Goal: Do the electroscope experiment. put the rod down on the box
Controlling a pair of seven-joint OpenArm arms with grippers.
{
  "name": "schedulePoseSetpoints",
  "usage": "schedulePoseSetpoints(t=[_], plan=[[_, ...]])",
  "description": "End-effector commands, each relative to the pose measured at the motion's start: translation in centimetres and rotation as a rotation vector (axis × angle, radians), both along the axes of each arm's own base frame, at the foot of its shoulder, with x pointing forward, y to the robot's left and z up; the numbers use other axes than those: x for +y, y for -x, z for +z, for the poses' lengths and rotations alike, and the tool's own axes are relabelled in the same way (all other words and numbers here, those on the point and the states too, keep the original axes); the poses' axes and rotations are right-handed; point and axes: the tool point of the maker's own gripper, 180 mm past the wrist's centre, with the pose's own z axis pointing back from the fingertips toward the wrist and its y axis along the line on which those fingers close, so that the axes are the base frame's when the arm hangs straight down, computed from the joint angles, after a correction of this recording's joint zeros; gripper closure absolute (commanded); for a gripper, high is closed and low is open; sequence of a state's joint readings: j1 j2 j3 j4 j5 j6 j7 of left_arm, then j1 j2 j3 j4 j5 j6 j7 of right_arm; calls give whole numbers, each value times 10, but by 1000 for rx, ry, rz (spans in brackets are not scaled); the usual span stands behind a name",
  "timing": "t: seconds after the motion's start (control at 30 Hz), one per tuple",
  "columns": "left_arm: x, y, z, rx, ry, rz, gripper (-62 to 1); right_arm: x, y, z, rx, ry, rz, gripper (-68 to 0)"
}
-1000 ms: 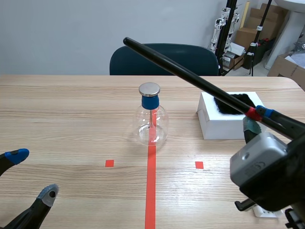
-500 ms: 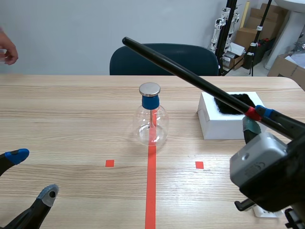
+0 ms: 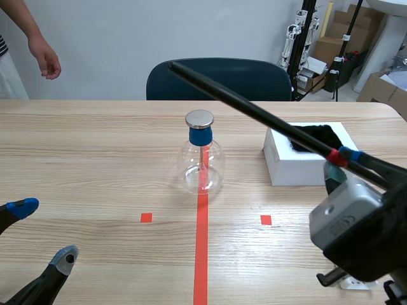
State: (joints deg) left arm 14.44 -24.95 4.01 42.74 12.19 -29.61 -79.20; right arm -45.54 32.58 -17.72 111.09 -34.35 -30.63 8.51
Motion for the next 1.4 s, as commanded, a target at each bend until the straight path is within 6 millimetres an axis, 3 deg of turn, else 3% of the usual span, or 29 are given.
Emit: schedulePoseSetpoints(t=[0.0,0.57,0.83,1.17,1.37], plan=[[2,-3,10,-37,10,0,-623,0,-10,12,-26,2,9,-51],[2,-3,10,-38,11,0,-623,-10,-48,-41,398,312,218,-51],[2,-3,10,-38,11,0,-623,-17,-24,-71,628,386,299,-51],[2,-3,10,-39,12,0,-623,-22,-18,-71,739,389,310,-51],[2,-3,10,-39,12,0,-623,-25,7,-84,904,507,430,-51]])
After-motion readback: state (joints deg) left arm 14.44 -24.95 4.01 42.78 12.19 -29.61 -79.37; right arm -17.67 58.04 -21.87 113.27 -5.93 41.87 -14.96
